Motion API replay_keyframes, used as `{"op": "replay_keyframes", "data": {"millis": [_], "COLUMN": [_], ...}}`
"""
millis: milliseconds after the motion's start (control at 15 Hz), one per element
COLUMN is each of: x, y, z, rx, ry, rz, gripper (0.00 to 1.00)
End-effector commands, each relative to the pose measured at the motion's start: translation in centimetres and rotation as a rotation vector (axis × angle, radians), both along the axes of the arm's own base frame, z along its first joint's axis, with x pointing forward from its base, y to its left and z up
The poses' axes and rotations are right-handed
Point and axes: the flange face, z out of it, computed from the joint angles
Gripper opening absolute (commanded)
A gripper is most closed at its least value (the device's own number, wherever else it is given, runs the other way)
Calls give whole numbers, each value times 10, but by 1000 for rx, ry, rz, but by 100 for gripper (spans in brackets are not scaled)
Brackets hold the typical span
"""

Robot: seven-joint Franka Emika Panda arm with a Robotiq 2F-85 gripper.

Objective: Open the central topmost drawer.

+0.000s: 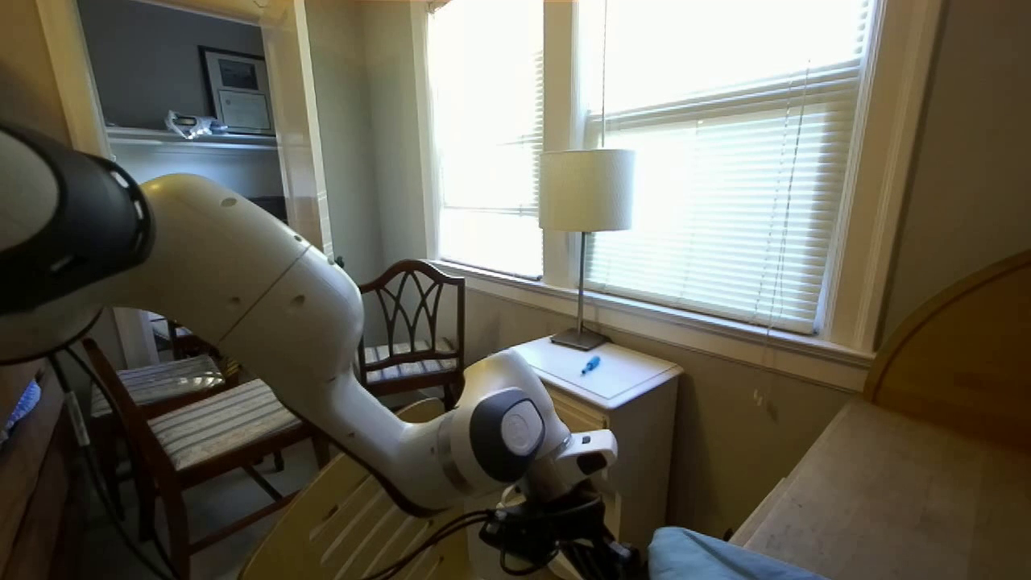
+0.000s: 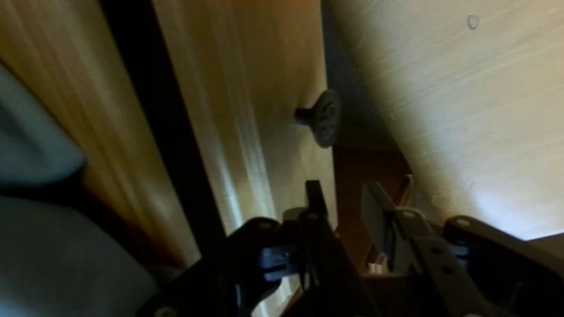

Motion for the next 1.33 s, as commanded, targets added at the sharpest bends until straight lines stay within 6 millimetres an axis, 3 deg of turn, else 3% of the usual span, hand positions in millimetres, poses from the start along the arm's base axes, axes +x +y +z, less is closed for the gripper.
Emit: {"op": "replay_keyframes", "data": {"millis": [0,400,933,1267], "x": [0,-4,-13,-7], "y": [-3,7,-11,-13], "z": [16,20,6,7], "rx": [-126,-224,-170,-172], "ry": [5,55,187,237], "rz": [-101,-207,-171,-65], "gripper": [61,99,100,92]}}
